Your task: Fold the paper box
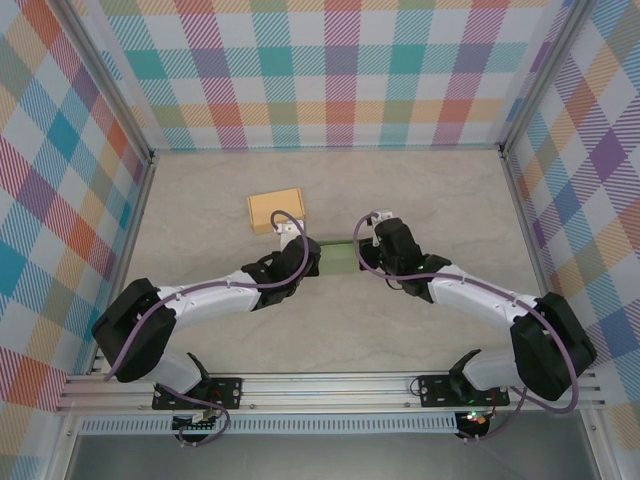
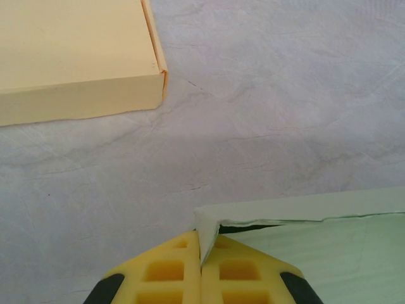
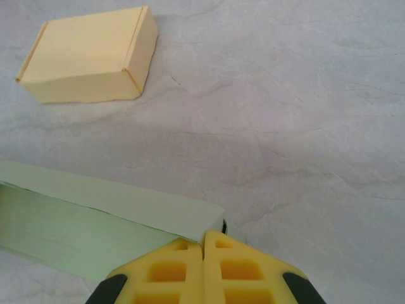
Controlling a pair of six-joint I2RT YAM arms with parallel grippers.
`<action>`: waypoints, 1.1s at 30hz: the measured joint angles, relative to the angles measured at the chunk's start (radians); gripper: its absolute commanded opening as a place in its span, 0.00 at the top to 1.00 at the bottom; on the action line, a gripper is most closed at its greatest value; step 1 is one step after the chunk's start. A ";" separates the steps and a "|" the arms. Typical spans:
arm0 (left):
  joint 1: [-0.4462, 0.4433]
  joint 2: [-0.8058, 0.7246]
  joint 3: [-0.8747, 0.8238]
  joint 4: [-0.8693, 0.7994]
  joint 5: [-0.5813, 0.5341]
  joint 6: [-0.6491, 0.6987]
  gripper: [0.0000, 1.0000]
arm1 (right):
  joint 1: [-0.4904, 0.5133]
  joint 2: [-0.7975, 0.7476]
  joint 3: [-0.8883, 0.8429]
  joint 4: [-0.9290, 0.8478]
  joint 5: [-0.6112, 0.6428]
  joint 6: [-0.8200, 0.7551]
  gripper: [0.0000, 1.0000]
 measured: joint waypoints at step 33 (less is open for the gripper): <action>0.011 -0.070 0.061 -0.186 0.016 -0.014 0.31 | -0.034 0.042 0.043 -0.095 -0.037 -0.055 1.00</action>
